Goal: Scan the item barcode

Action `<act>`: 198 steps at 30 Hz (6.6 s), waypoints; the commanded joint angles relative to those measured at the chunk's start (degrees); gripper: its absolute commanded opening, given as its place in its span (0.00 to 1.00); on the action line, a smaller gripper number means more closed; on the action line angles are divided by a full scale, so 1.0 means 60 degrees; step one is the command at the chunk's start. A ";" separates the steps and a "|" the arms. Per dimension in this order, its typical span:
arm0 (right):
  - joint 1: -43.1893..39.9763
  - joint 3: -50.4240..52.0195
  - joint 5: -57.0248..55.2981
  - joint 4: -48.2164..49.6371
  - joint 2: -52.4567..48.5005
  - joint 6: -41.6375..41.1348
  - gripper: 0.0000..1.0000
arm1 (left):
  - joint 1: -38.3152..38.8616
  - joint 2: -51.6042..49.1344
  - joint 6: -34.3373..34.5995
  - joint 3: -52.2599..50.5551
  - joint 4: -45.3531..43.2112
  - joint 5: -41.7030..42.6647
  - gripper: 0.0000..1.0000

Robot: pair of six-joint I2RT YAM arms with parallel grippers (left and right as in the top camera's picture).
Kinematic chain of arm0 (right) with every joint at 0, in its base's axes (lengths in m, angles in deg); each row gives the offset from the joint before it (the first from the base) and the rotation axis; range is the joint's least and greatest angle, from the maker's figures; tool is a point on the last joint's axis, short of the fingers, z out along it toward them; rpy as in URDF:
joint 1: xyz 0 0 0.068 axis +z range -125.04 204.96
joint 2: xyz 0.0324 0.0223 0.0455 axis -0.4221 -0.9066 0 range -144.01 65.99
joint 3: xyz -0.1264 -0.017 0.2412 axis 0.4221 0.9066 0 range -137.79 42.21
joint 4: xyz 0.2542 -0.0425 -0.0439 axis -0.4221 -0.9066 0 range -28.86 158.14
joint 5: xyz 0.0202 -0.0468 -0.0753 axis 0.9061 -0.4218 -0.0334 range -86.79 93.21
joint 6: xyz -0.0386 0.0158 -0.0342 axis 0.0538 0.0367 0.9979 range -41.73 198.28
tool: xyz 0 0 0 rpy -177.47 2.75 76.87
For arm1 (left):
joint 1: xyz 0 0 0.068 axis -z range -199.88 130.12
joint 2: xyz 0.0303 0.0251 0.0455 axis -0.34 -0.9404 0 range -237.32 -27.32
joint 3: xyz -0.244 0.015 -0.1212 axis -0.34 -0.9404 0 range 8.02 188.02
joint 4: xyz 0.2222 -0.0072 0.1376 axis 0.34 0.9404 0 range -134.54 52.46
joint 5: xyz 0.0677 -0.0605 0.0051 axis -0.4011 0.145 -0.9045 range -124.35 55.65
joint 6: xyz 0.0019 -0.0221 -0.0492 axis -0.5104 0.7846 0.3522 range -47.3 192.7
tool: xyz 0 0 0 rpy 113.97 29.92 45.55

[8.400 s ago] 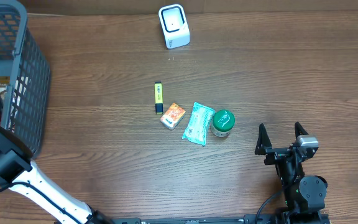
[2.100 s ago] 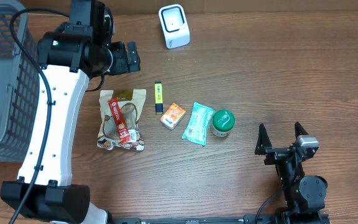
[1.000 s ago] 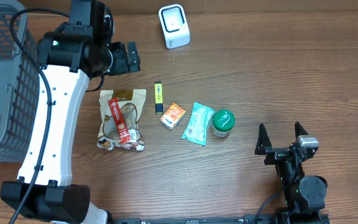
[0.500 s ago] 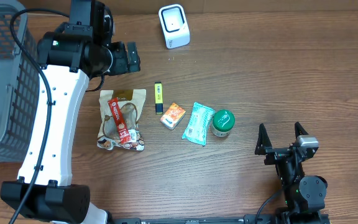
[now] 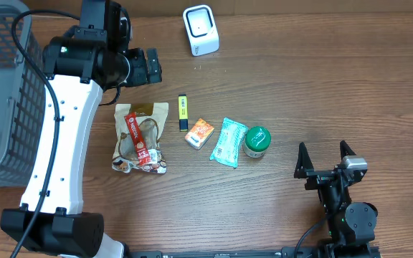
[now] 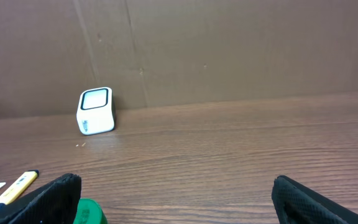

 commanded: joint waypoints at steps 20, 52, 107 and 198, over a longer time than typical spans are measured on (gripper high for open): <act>-0.0004 0.0102 -0.0022 0.0026 0.0091 0.0040 1.00 | 0.0004 0.0004 0.0025 0.0087 -0.0011 0.0025 1.00; -0.0004 0.0102 -0.0022 0.0026 0.0091 0.0036 1.00 | 0.0004 0.0004 0.0022 0.0087 -0.0011 0.0029 1.00; -0.0004 0.0102 -0.0025 0.0073 0.0091 0.0040 1.00 | 0.0004 0.0004 0.0022 0.0087 -0.0011 0.0025 1.00; 0.3752 -1.1777 -0.0674 -0.9027 -1.6476 -0.4539 0.94 | 0.0004 0.0004 0.0025 0.0087 -0.0011 0.0025 1.00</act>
